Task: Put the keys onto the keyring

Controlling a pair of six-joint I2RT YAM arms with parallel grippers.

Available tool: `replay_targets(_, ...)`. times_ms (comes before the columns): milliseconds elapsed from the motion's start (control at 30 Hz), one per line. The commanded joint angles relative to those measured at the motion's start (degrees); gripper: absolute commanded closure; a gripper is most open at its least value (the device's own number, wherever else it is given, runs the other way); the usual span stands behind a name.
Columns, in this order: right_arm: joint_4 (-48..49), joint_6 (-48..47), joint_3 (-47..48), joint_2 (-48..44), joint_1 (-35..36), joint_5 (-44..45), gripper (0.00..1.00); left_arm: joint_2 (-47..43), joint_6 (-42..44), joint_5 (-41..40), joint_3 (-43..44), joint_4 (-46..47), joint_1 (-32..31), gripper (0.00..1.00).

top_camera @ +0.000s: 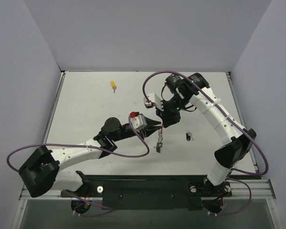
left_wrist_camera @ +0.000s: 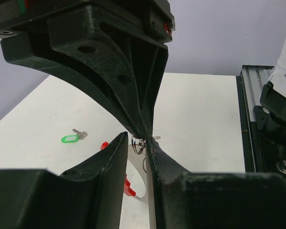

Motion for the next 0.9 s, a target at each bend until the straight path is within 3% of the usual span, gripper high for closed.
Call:
replay_targets(0,-3.3,-0.8,1.6,-0.5,0.3,-1.9,1.0,0.5,-0.9,1.5,2.8,3.3,-0.1,0.71)
replay_targets(867,-3.5,-0.9,1.8,-0.5,0.4,-2.1,1.0,1.3,1.2,2.4,4.4,-1.7,-0.1,0.73)
